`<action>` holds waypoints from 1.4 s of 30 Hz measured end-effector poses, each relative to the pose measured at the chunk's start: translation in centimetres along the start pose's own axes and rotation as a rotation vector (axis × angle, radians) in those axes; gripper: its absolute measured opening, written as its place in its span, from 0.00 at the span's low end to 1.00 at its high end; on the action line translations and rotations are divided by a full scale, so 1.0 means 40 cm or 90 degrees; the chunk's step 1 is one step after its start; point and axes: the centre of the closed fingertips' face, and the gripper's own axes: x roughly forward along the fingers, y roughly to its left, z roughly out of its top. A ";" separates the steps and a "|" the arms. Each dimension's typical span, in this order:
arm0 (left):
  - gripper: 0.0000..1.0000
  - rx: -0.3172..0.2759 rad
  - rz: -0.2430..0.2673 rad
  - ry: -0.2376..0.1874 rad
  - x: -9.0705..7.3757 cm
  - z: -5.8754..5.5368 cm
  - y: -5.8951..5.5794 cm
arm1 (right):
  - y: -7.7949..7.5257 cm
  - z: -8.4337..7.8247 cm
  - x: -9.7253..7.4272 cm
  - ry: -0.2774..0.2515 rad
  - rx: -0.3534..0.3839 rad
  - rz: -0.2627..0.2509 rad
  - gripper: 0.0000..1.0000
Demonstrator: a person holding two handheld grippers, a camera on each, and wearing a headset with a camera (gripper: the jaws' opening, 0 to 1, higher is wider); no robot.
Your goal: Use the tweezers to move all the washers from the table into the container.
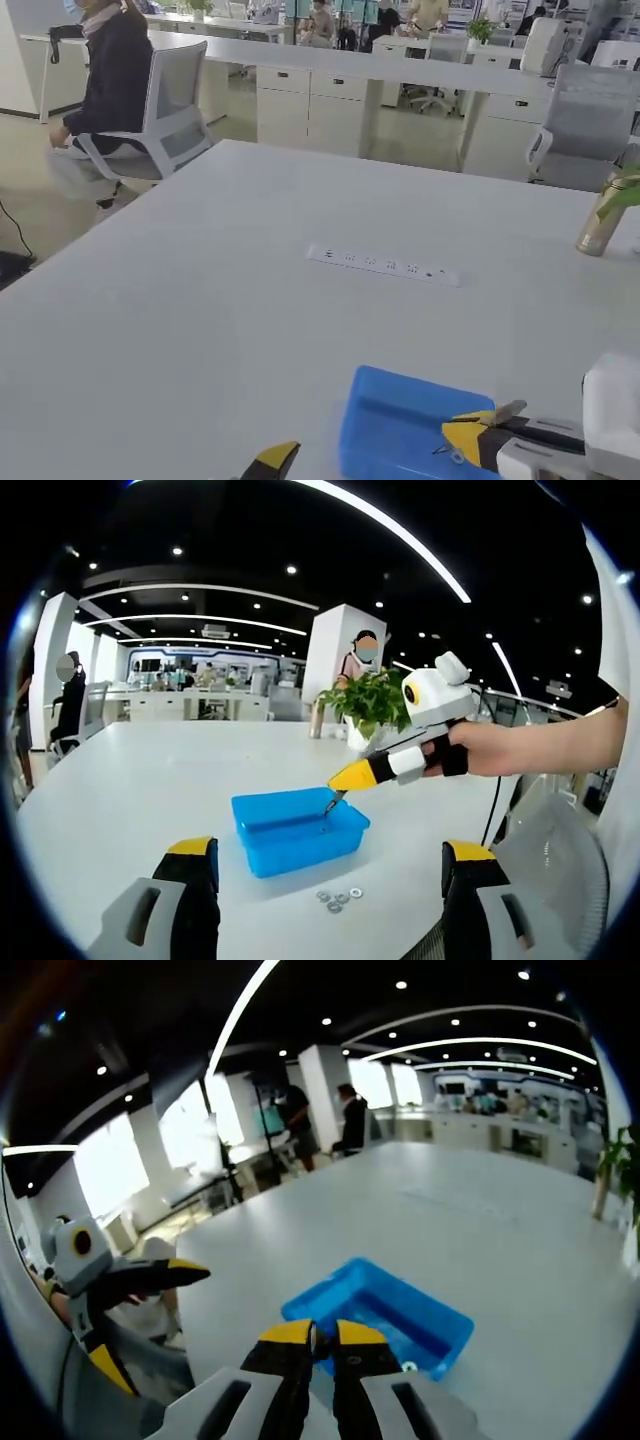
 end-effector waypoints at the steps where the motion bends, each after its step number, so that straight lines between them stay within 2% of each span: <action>1: 0.94 0.000 0.000 0.001 0.000 -0.001 0.000 | 0.009 -0.003 0.000 0.002 0.004 0.005 0.03; 5: 0.93 0.001 0.000 0.005 0.000 -0.005 0.001 | 0.041 -0.034 0.001 0.026 0.000 0.029 0.01; 6: 0.93 0.002 -0.001 0.008 0.001 -0.006 0.000 | 0.051 -0.037 0.001 0.024 -0.025 0.046 0.00; 7: 0.93 0.002 -0.002 0.008 0.001 -0.007 -0.001 | 0.065 -0.045 -0.009 0.036 0.008 0.051 0.00; 8: 0.93 0.002 -0.002 0.010 0.001 -0.008 -0.001 | 0.075 -0.049 -0.009 0.039 -0.004 0.063 0.00; 9: 0.92 0.003 -0.002 0.011 0.001 -0.008 -0.001 | 0.077 -0.059 -0.009 0.047 -0.016 0.062 0.00; 10: 0.92 0.004 -0.001 0.013 0.001 -0.010 0.000 | 0.063 -0.085 -0.009 0.070 -0.054 0.045 0.00; 12: 0.92 0.005 -0.001 0.016 0.001 -0.012 0.000 | 0.038 -0.137 -0.010 0.110 -0.078 0.015 0.00; 14: 0.92 0.010 0.001 0.021 0.001 -0.015 0.001 | 0.040 -0.147 -0.014 0.090 -0.057 0.011 0.00; 15: 0.92 0.010 0.002 0.023 0.001 -0.017 0.001 | 0.041 -0.152 -0.023 0.079 -0.023 0.006 0.00; 16: 0.92 0.009 0.001 0.024 0.001 -0.018 0.001 | 0.041 -0.158 -0.027 0.075 -0.010 0.003 0.00; 23: 0.89 0.020 -0.008 0.044 0.004 -0.033 -0.004 | 0.024 -0.197 -0.060 0.080 0.009 -0.019 0.00; 29: 0.88 0.023 -0.005 0.052 0.004 -0.040 0.000 | 0.011 -0.216 -0.056 0.089 0.014 -0.037 0.00; 38: 0.86 0.027 -0.006 0.062 0.005 -0.049 0.001 | 0.012 -0.222 -0.039 0.094 0.015 -0.030 0.00; 42: 0.84 0.031 -0.005 0.082 0.006 -0.063 0.002 | 0.016 -0.229 -0.034 0.102 0.018 -0.028 0.00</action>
